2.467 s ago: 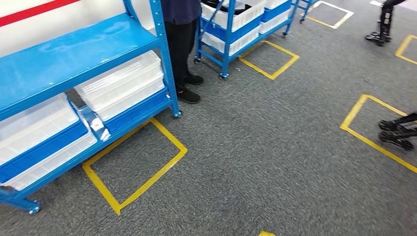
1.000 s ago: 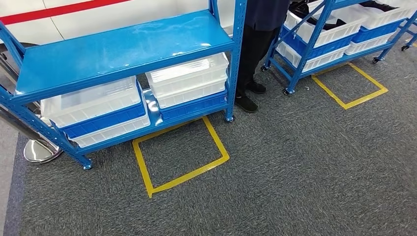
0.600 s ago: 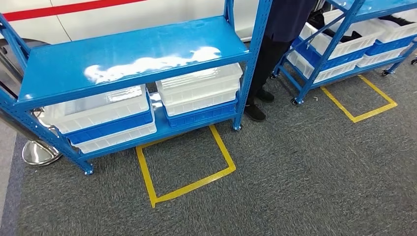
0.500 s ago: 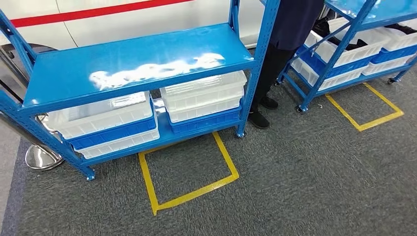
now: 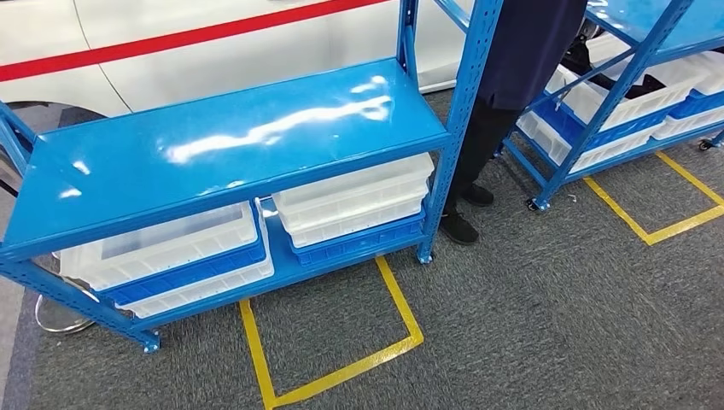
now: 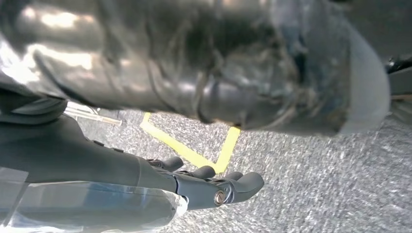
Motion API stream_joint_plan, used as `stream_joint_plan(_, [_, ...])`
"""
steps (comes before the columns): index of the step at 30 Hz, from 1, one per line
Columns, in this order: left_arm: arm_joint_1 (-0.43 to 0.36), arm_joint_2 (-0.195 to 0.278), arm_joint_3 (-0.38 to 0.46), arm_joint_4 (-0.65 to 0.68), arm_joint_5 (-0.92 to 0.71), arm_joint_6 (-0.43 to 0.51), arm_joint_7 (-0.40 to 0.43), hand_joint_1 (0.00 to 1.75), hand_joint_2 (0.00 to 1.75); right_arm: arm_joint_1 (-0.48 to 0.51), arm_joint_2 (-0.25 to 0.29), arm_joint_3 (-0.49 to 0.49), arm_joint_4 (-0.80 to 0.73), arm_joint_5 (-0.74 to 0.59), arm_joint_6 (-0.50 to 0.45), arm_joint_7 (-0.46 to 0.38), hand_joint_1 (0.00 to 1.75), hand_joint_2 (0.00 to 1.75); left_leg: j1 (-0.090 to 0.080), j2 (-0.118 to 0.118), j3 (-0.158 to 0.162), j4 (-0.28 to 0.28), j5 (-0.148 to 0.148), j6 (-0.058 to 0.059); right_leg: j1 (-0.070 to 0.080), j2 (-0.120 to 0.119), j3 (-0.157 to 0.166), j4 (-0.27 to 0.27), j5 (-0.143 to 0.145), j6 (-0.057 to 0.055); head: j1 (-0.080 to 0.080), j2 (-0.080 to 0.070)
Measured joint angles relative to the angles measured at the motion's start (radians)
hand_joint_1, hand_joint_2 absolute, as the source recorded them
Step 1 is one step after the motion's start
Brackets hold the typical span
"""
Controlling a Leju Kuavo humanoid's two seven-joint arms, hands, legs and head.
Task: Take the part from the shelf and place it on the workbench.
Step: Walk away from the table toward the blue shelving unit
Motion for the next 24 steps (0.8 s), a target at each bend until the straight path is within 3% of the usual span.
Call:
stream_joint_plan(1, [0.003, 0.0, 0.0, 0.0, 0.0, 0.0, -0.001, 0.0, 0.0, 0.001, 0.0, 0.0, 0.0, 0.0, 0.0, 0.0, 0.0, 0.0, -0.001, 0.001, -0.01, -0.055, 0.069, 0.005, 0.0, 0.0, 0.021, 0.0, -0.019, 0.002, 0.0, 0.0])
stream_joint_plan(3, [0.009, 0.001, 0.001, 0.0, 0.0, 0.003, -0.004, 0.0, 0.0, -0.001, 0.0, -0.002, 0.001, 0.0, 0.0, -0.001, 0.0, 0.0, -0.008, 0.002, -0.025, -0.138, 0.253, 0.016, 0.002, 0.005, 0.053, 0.013, -0.059, 0.011, 0.001, 0.0])
stream_joint_plan(4, [0.01, 0.001, 0.001, 0.0, 0.0, 0.004, -0.006, 0.0, 0.0, -0.003, 0.0, -0.002, 0.001, 0.001, -0.001, -0.002, 0.0, 0.0, -0.012, 0.002, -0.027, -0.152, 0.316, 0.021, 0.003, 0.008, 0.063, 0.018, -0.079, 0.017, 0.001, 0.0])
stream_joint_plan(5, [0.007, 0.002, 0.001, -0.001, 0.0, 0.006, -0.008, 0.0, 0.0, -0.008, 0.0, -0.003, 0.001, 0.001, -0.001, -0.002, 0.0, 0.0, -0.016, 0.0, -0.027, -0.149, 0.331, 0.025, 0.003, 0.01, 0.074, 0.022, -0.096, 0.024, 0.001, 0.0])
stream_joint_plan(7, [-0.006, 0.001, 0.001, -0.001, 0.0, 0.008, -0.012, 0.0, 0.0, -0.017, 0.0, -0.004, -0.002, 0.001, -0.001, -0.003, 0.0, 0.0, -0.014, -0.002, -0.014, -0.147, 0.321, 0.037, 0.001, 0.009, 0.092, 0.019, -0.119, 0.037, 0.001, 0.0])
stream_joint_plan(9, [-0.016, 0.001, 0.001, -0.002, -0.001, 0.008, -0.015, 0.0, 0.0, -0.022, -0.001, -0.005, -0.003, 0.001, -0.002, -0.004, 0.0, 0.0, -0.011, -0.003, 0.002, -0.161, 0.312, 0.05, 0.0, 0.005, 0.073, 0.067, -0.151, 0.045, 0.001, 0.0])
stream_joint_plan(12, [-0.016, 0.0, 0.001, -0.002, -0.001, 0.01, -0.016, 0.0, 0.0, -0.022, -0.001, -0.005, -0.003, 0.001, -0.001, -0.004, 0.0, 0.0, -0.011, -0.001, 0.018, -0.168, 0.293, 0.061, -0.001, 0.001, -0.054, 0.25, -0.209, 0.051, 0.001, 0.0])
stream_joint_plan(13, [-0.014, 0.0, 0.001, -0.002, -0.001, 0.01, -0.017, 0.0, 0.0, -0.02, -0.001, -0.006, -0.003, 0.002, 0.0, -0.003, 0.0, 0.0, -0.011, -0.002, 0.025, -0.168, 0.286, 0.062, -0.001, 0.001, -0.09, 0.285, -0.2, 0.052, 0.001, 0.0])
stream_joint_plan(14, [-0.01, 0.0, 0.001, -0.002, -0.001, 0.01, -0.018, 0.0, 0.0, -0.017, -0.001, -0.006, -0.003, 0.003, 0.0, -0.002, 0.0, 0.0, -0.012, -0.008, 0.035, -0.167, 0.278, 0.061, 0.0, 0.001, -0.109, 0.281, -0.165, 0.052, 0.001, 0.0])
stream_joint_plan(17, [-0.003, -0.006, 0.002, -0.002, -0.002, 0.01, -0.02, 0.0, 0.0, -0.002, -0.006, -0.006, -0.002, 0.012, 0.001, -0.001, 0.0, 0.0, -0.012, -0.032, 0.062, -0.167, 0.257, 0.054, 0.001, 0.03, -0.1, 0.131, -0.014, 0.042, 0.001, 0.0])
stream_joint_plan(18, [-0.005, -0.009, 0.001, -0.002, -0.002, 0.01, -0.02, 0.0, 0.0, 0.003, -0.008, -0.006, -0.001, 0.016, 0.002, -0.001, 0.0, 0.0, -0.012, -0.039, 0.063, -0.166, 0.254, 0.05, 0.002, 0.044, -0.09, 0.087, 0.008, 0.038, 0.001, 0.0])
stream_joint_plan(20, [-0.006, -0.013, 0.001, -0.002, -0.003, 0.008, -0.021, 0.0, 0.0, 0.004, -0.01, -0.006, 0.002, 0.022, 0.006, 0.0, 0.0, 0.0, -0.009, -0.053, 0.061, -0.169, 0.254, 0.041, 0.006, 0.057, -0.078, 0.052, 0.009, 0.033, 0.002, 0.0])
stream_joint_plan(22, [-0.003, -0.013, 0.001, -0.002, -0.003, 0.007, -0.022, 0.0, 0.0, -0.001, -0.01, -0.006, 0.001, 0.024, 0.008, 0.0, 0.0, 0.0, -0.007, -0.062, 0.062, -0.176, 0.256, 0.029, 0.003, 0.041, -0.066, 0.032, 0.009, 0.024, 0.002, 0.0])
stream_joint_plan(24, [-0.001, -0.014, 0.001, -0.002, -0.003, 0.007, -0.022, 0.0, 0.0, -0.002, -0.01, -0.006, 0.001, 0.024, 0.008, 0.0, 0.0, 0.0, -0.009, -0.041, 0.052, -0.151, 0.238, 0.017, -0.004, 0.021, -0.048, 0.01, 0.014, 0.014, 0.0, 0.0])
